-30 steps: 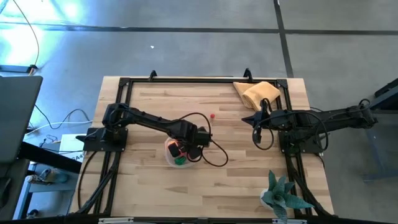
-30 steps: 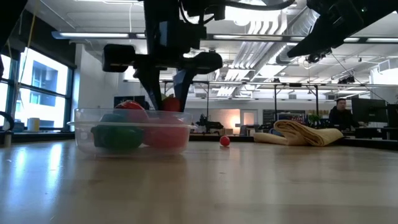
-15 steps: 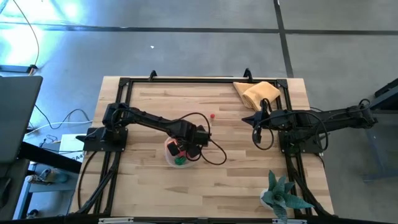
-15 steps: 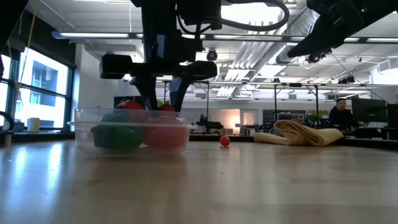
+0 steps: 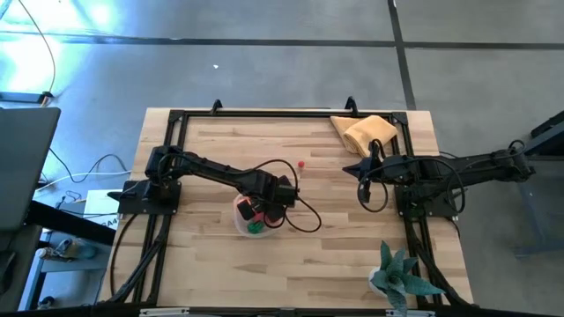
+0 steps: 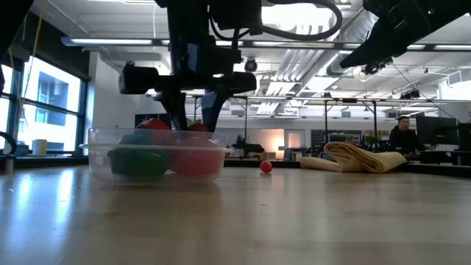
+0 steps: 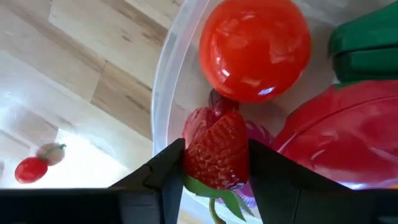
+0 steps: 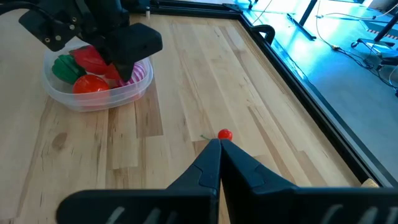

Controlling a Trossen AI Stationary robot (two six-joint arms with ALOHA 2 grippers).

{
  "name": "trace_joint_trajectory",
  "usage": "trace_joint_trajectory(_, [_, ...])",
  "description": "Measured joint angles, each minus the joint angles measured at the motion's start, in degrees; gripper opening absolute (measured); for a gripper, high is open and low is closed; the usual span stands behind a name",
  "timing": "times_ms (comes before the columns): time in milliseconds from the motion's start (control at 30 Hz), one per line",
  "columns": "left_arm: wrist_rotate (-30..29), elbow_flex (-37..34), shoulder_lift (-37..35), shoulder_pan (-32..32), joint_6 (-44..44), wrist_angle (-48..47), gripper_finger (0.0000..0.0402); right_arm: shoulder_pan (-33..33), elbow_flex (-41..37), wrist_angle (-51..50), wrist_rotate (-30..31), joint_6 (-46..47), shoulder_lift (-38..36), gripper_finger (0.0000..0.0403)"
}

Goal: Pick and placing Produce into tupperware
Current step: Put the strawberry into the transparent container, then put the red cherry into the transparent container

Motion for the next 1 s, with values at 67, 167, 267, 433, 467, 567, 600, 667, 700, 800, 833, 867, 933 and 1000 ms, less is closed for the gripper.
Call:
trace_joint_trajectory(67, [-0.60, 0.00, 0.00, 0.00, -0.58, -0.02, 0.0163, 0.01, 0.00, 0.00, -0.01, 0.01, 0.00, 0.0000])
trace_joint_trajectory(167, [-0.79, 0.00, 0.00, -0.09, -0.83, -0.01, 0.0184, 0.02, 0.00, 0.00, -0.01, 0.01, 0.00, 0.0000])
trace_joint_trajectory(267, [-0.77, 0.00, 0.00, -0.13, -0.82, 0.02, 0.0201, 0.02, 0.00, 0.00, 0.00, 0.01, 0.00, 0.0000])
trace_joint_trajectory(433, [-0.82, 0.09, 0.00, -0.13, -0.82, -0.21, 0.0217, 0.00, 0.00, 0.00, 0.01, 0.01, 0.00, 0.0000])
trace_joint_trajectory(467, [-0.87, 0.36, 0.00, -0.13, -0.82, -0.79, 0.0217, 0.00, 0.00, 0.00, -0.01, -0.01, 0.00, 0.0000])
trace_joint_trajectory(567, [-1.01, 2.24, 0.00, -0.13, -0.82, -2.60, 0.0216, 0.00, 0.00, 0.00, -0.01, 0.00, 0.00, 0.0000])
trace_joint_trajectory(600, [-1.03, 3.06, 0.00, -0.13, -0.82, -3.39, 0.0214, 0.01, 0.00, 0.00, -0.01, 0.01, 0.00, 0.0000])
trace_joint_trajectory(667, [-1.05, 4.81, 0.00, -0.13, -0.79, -5.00, 0.0211, 0.00, 0.00, 0.00, 0.00, -0.01, 0.00, 0.0000])
trace_joint_trajectory(700, [-1.13, 5.75, 0.00, -0.13, -0.65, -5.59, 0.0210, 0.02, 0.00, 0.00, -0.01, -0.01, 0.00, 0.0000])
trace_joint_trajectory(800, [-1.93, 8.80, 0.00, -0.12, 0.09, -8.28, 0.0210, 0.02, 0.00, -0.02, 0.01, 0.00, 0.00, 0.0000])
trace_joint_trajectory(833, [-2.52, 9.83, 0.00, -0.09, 0.73, -9.07, 0.0210, 0.01, 0.00, -0.02, 0.00, 0.01, 0.00, 0.0000])
trace_joint_trajectory(867, [-3.36, 10.86, 0.00, -0.08, 1.61, -9.52, 0.0211, 0.00, 0.00, -0.02, -0.01, 0.01, 0.00, 0.0000])
trace_joint_trajectory(933, [-5.18, 12.88, 0.00, 0.33, 3.46, -10.09, 0.0211, 0.02, 0.00, -0.02, 0.01, 0.01, 0.00, 0.0000])
trace_joint_trajectory(1000, [-5.55, 15.32, 0.00, 1.29, 4.63, -10.03, 0.0211, 0.02, 0.00, -0.02, -0.01, 0.00, 0.00, 0.0000])
